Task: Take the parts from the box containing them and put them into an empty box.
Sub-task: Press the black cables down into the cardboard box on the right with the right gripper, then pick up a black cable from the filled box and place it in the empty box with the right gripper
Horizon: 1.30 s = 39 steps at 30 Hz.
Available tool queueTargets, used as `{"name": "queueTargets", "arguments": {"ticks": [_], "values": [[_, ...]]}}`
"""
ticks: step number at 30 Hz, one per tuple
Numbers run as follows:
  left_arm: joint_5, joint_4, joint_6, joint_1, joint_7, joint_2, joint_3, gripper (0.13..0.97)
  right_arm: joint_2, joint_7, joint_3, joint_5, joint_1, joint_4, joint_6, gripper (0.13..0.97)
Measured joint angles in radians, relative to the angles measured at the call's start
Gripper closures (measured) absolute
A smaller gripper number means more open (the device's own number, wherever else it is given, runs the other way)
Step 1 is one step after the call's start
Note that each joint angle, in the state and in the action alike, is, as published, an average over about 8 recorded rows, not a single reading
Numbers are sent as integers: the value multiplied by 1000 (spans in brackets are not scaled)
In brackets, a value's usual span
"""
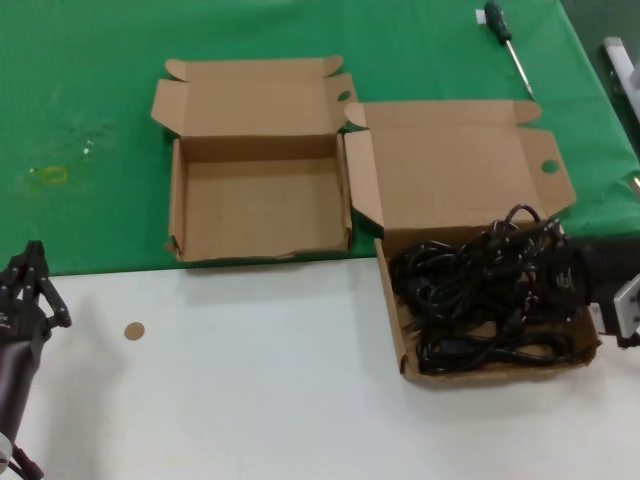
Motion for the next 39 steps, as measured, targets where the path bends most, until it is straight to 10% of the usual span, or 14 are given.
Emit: {"name": "queueTargets", "arguments": {"ticks": [10, 39], "values": [[0, 0, 0, 0, 0, 0, 0, 945, 3, -2, -1, -2, -12, -4, 9, 819], [0, 0, 0, 0, 0, 0, 0, 945, 2, 283, -13, -8, 136, 77, -9, 882]]}}
